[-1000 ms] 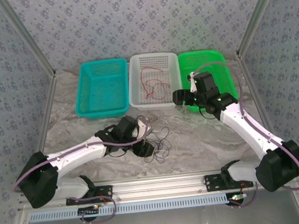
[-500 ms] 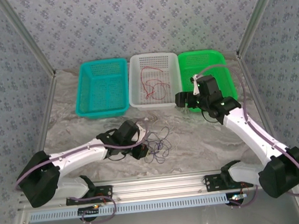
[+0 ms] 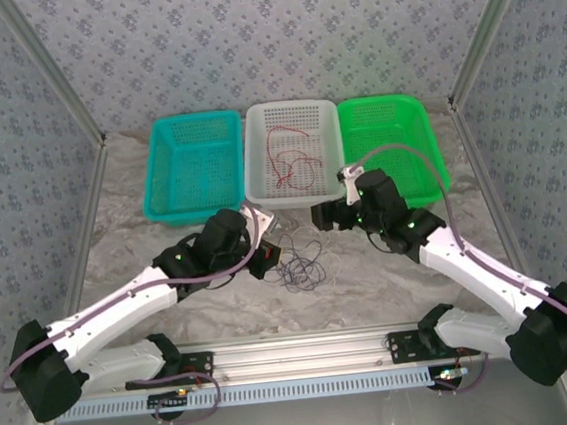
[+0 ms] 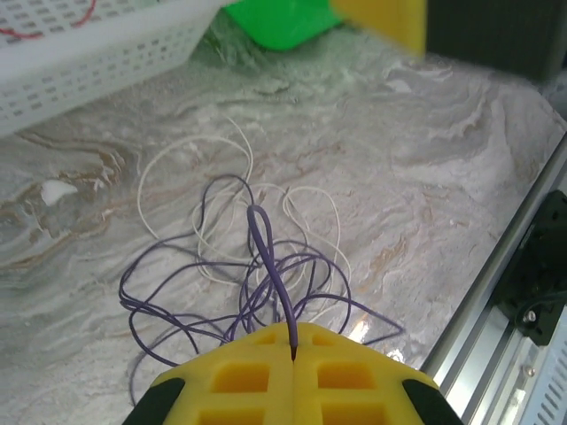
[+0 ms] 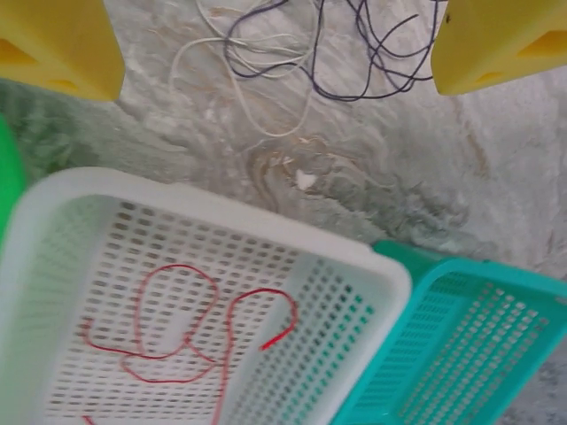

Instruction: Untangle the cables

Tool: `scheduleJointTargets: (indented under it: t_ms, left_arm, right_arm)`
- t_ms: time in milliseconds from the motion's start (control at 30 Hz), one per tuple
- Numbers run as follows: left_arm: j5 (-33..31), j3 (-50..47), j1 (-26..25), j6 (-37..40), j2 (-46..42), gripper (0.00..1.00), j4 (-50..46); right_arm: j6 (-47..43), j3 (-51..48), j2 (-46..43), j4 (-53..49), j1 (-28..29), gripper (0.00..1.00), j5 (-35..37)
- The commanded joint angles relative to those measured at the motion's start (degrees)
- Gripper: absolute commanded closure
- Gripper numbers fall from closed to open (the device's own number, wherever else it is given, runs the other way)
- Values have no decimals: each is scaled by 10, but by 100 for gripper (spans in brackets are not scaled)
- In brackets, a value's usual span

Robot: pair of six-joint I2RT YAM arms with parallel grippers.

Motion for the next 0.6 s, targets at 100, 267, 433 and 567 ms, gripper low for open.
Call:
scheduleJointTargets:
  t_ms: [100,267,433,567]
  left_arm:
    - [-6,35,-3,4,-15,97,17]
    - [-4,38,-3,-2,-11,97,28]
    - [3,41,-3,-8,-5,97,44]
    - [-7,44,0,-11,-2,97,46]
  right_arm:
    - [38,-56,1,118,50,8,26]
    - [58,-76,15,157,81,8,37]
    - [63,-79,27,173,103,8,44]
    - [67,-84,25,180,110,9,52]
